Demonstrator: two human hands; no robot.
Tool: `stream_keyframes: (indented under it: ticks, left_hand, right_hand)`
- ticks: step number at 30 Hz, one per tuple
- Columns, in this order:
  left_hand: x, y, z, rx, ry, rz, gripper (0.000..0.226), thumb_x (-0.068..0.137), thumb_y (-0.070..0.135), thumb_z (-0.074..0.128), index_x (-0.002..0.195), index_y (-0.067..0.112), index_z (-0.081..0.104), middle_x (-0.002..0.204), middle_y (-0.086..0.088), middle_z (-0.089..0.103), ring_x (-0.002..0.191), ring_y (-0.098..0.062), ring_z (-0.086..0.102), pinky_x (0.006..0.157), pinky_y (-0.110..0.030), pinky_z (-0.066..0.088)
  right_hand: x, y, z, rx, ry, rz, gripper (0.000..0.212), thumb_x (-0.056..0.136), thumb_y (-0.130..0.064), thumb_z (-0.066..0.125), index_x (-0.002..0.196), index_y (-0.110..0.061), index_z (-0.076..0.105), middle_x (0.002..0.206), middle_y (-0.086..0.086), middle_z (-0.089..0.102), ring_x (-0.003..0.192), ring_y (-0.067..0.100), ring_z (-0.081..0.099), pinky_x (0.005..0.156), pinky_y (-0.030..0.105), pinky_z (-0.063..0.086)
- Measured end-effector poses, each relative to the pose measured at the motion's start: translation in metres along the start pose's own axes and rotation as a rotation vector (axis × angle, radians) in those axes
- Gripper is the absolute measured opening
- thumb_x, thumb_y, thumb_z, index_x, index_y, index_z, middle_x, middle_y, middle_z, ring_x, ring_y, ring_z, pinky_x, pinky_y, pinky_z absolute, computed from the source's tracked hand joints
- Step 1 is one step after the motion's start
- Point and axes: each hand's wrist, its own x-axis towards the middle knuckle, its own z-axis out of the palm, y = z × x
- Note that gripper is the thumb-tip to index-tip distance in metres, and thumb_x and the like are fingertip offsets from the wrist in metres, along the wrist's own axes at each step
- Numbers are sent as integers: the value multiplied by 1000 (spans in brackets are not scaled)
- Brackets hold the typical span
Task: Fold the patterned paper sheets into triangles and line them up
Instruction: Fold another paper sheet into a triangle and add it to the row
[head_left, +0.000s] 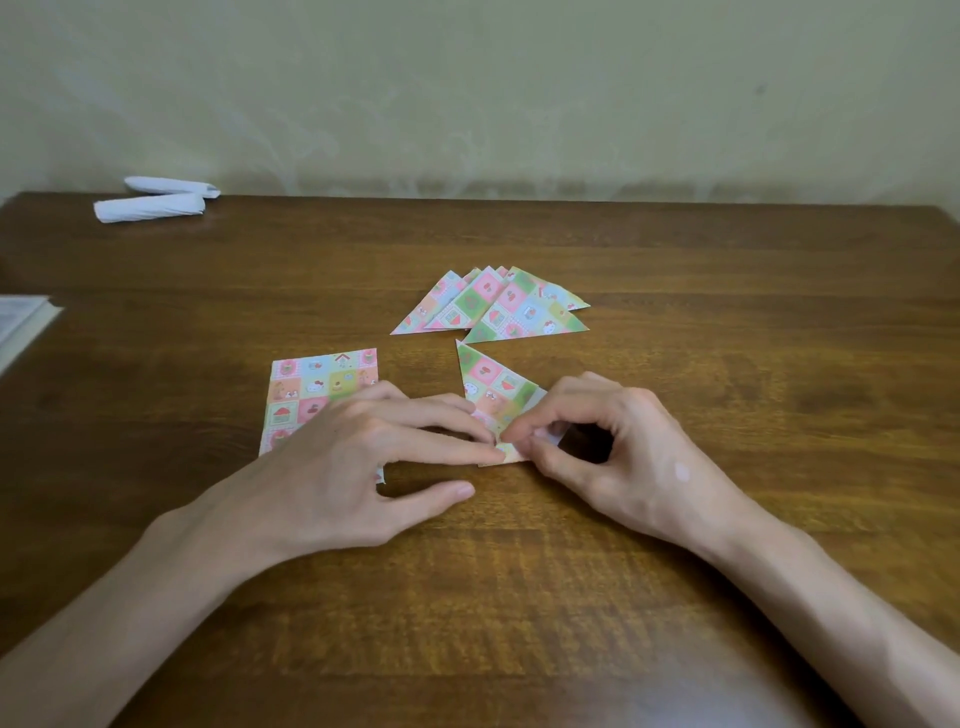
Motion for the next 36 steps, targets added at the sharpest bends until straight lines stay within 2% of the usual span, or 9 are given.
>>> stream_keyframes:
  ticks: [5, 12, 20, 26, 36]
  left_hand:
    - [-1, 0, 0, 86, -30, 40, 32, 98, 42, 64, 129, 41, 70, 139, 25, 60, 133, 5, 51, 94, -37, 49]
    - [-1, 0, 0, 118, -48, 41, 33, 100, 44, 62, 131, 40, 69, 141, 24, 57, 130, 2, 54, 94, -31, 46]
    - [-1, 2, 0, 141, -36, 51, 34, 100, 44, 60, 133, 39, 68, 142, 23, 58, 132, 2, 52, 97, -35, 47]
    - [-2, 2, 0, 148, -46, 53, 33, 101, 42, 61, 133, 40, 68, 142, 22, 57, 131, -1, 55, 94, -36, 48]
    - [-1, 3, 1, 127, -17, 61, 31, 101, 38, 61, 130, 36, 71, 138, 20, 60, 137, 3, 48, 90, -37, 48]
  right_hand:
    - [-1, 0, -1, -22, 42, -28, 17, 91, -18, 76, 99, -33, 78, 90, -16, 68, 93, 13, 64, 84, 28, 49]
    - [-10, -1, -6, -211, 12, -177, 18, 92, -31, 72, 107, -32, 80, 112, -15, 66, 102, 7, 61, 87, 31, 53]
    - [-10, 3, -7, -238, 14, -207, 21, 96, -33, 67, 112, -30, 81, 115, -12, 67, 97, 5, 57, 84, 30, 53]
    - [-10, 6, -5, -278, 13, -243, 22, 100, -34, 65, 117, -29, 80, 119, -9, 64, 96, 9, 57, 84, 29, 52]
    - [-10, 8, -4, -310, 21, -259, 24, 102, -35, 63, 119, -29, 78, 121, -9, 65, 99, 10, 57, 85, 27, 51]
